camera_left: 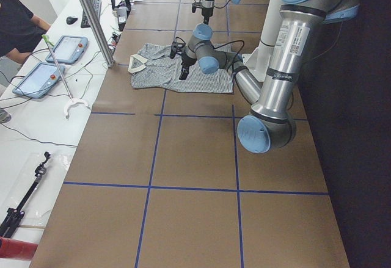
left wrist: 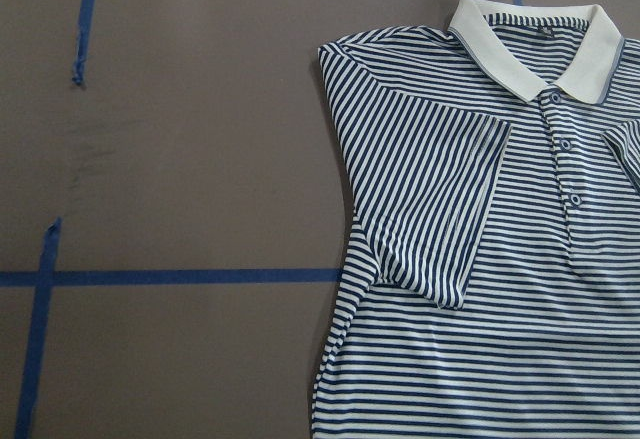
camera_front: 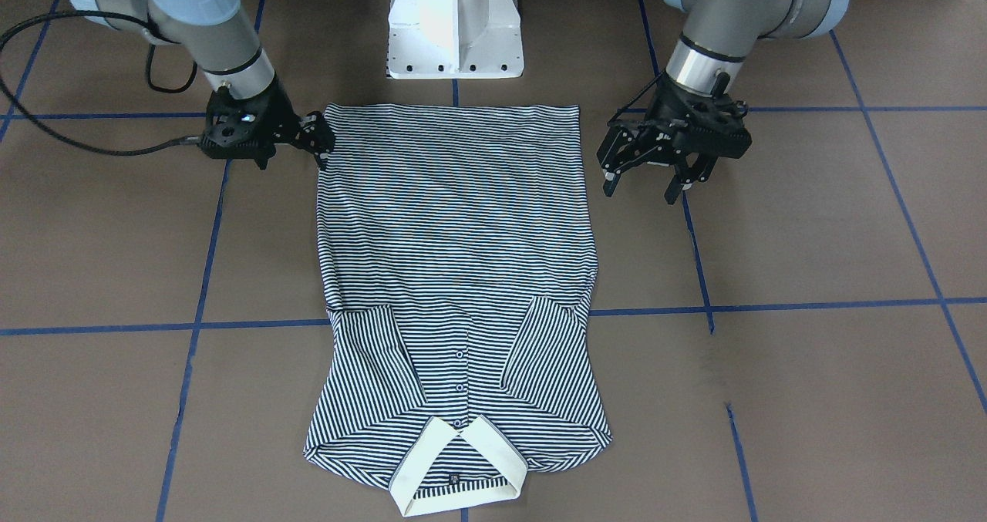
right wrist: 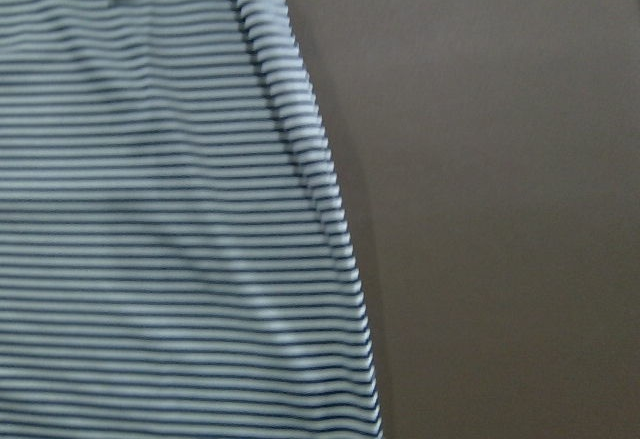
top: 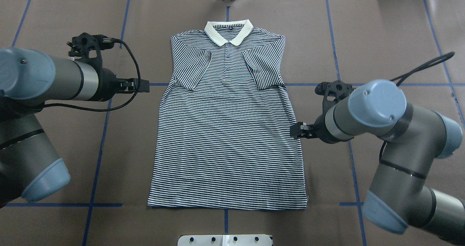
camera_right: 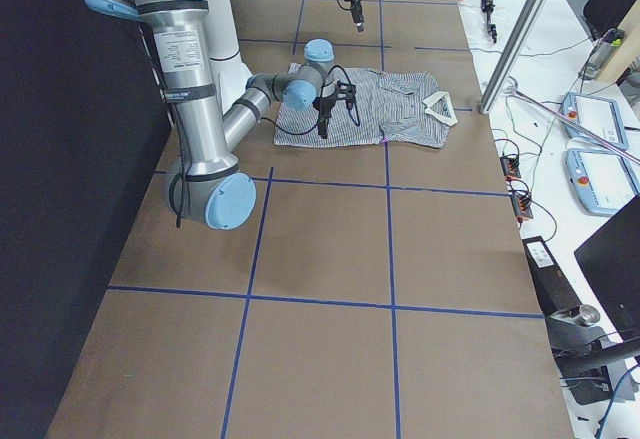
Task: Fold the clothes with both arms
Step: 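Move both grippers to the hem corners nearest the robot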
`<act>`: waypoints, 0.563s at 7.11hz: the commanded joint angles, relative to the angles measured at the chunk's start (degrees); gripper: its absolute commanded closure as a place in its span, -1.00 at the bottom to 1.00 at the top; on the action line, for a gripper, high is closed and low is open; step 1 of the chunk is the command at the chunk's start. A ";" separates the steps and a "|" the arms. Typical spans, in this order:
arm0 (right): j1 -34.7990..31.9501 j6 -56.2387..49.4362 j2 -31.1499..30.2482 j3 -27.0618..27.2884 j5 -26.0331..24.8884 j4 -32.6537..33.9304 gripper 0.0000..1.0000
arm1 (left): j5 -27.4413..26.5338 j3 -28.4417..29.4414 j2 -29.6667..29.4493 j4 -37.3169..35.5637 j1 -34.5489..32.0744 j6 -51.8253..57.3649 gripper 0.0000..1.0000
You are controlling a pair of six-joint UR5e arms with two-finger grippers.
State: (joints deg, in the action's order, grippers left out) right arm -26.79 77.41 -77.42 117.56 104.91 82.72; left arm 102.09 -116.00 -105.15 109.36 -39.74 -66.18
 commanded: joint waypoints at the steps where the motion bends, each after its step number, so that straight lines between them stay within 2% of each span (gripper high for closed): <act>1: 13.20 10.08 -3.95 2.85 -10.48 -2.30 -1.00 | -0.14 -2.39 1.44 -0.02 0.10 -0.18 -0.99; 2: 16.90 11.87 -4.75 2.24 -13.39 -2.38 -1.00 | -0.14 -2.04 1.44 -0.02 0.27 -0.09 -0.98; 4: 18.26 13.38 -5.37 0.32 -13.59 -2.47 -1.00 | -0.14 -2.21 1.09 -0.11 0.27 -0.09 -0.98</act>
State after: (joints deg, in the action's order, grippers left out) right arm -9.67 89.88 -82.48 119.25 91.89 80.30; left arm 101.96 -118.17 -103.92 109.31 -39.50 -66.28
